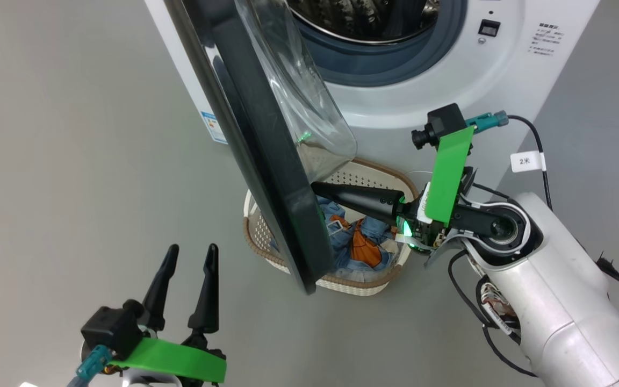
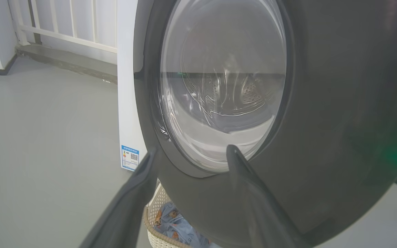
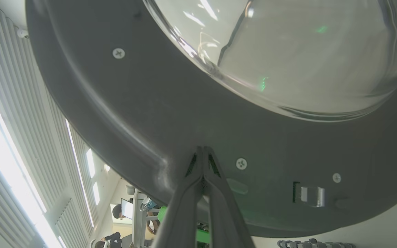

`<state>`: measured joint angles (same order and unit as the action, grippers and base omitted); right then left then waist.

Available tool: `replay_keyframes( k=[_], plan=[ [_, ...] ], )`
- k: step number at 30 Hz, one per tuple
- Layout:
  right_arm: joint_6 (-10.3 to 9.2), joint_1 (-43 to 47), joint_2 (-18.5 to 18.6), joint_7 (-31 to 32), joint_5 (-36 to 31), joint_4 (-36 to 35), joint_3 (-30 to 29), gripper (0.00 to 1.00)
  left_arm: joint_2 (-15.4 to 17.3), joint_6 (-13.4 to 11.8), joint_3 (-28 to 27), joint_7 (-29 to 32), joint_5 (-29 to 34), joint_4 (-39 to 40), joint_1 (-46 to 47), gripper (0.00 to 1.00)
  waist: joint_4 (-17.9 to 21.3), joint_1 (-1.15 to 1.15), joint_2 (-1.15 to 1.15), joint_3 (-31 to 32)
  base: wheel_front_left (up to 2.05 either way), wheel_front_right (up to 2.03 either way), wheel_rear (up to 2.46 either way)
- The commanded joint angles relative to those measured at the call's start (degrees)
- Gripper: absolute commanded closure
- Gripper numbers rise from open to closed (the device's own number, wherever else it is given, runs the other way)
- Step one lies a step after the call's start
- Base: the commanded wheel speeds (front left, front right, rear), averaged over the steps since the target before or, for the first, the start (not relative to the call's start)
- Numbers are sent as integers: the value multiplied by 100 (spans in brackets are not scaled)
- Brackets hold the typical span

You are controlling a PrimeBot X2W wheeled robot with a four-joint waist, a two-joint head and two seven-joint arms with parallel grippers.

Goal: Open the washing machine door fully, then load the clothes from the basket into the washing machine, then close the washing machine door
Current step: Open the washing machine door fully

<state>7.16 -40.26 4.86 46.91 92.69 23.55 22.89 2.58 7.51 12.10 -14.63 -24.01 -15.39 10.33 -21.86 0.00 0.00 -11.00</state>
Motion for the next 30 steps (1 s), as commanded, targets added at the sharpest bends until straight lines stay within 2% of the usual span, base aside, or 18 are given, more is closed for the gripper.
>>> replay_keyframes(
  k=[1,4,5,6,7,8,9,10,21,30],
  plan=[
    [33,108,-170,-76,-68,-150,46,100,81,-2,-210,-37,89,102,17,0,56,0,0,42,0,0,0],
    [33,151,-169,-266,-181,-132,-15,100,102,-2,-217,-37,105,101,2,0,172,0,0,107,0,0,0],
    [33,174,-163,-337,-215,-123,-44,91,112,-2,-216,-37,108,99,-3,0,219,0,0,128,0,0,0],
    [33,200,-152,-398,-243,-117,-69,66,124,-2,-210,-37,112,97,-7,0,266,0,0,151,0,0,0],
    [33,235,-141,-445,-257,-119,-92,58,135,-2,-207,-37,113,97,-10,0,316,0,0,177,0,0,0],
    [33,277,-126,-495,-269,-126,-118,45,148,-2,-209,-37,117,95,-16,0,369,0,0,204,0,0,0],
    [33,323,-106,-551,-285,-128,-146,12,161,-2,-218,-37,121,96,-20,0,424,0,0,224,0,0,0],
    [33,372,-84,-605,-294,-126,-177,0,173,-2,-226,-37,124,98,-20,0,478,0,0,243,0,0,0],
    [33,1050,224,-1309,-463,-347,-474,0,353,-2,-582,-37,147,146,-212,0,1060,0,0,472,0,0,0],
    [33,1643,599,-2372,-734,-594,-597,0,414,-2,-847,-37,194,200,-347,0,1342,0,0,567,0,0,0]
  ],
)
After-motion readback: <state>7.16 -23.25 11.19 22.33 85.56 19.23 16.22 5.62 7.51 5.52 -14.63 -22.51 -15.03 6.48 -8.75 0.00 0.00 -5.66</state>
